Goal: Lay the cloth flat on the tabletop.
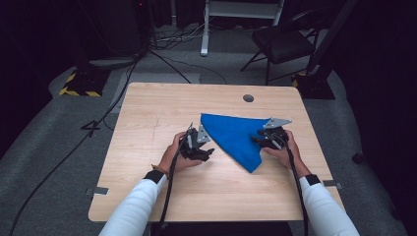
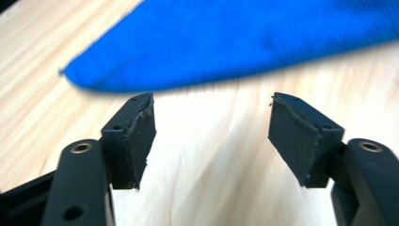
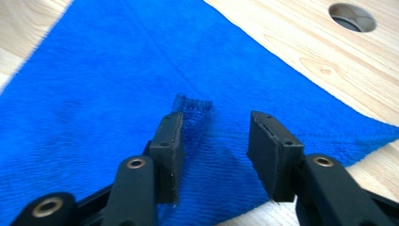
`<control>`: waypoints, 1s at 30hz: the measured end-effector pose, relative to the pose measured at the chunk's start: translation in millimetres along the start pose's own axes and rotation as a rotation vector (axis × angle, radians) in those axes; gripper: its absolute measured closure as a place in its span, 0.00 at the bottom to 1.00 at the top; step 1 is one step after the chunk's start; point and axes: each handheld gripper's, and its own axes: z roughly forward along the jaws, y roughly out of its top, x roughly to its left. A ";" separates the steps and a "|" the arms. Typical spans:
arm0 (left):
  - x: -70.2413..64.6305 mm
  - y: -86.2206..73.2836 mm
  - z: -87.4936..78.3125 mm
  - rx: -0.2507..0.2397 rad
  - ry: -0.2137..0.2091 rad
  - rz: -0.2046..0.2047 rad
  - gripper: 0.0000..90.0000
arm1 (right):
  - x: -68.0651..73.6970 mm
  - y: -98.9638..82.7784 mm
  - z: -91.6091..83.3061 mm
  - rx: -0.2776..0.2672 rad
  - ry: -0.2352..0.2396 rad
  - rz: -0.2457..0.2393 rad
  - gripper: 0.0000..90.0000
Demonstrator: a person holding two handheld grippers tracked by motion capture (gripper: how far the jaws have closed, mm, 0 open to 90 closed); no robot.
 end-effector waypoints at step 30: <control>11.0 -108.3 -57.4 0.070 -0.051 -0.150 0.21 | 5.8 -1.6 4.9 0.035 0.043 -0.008 0.99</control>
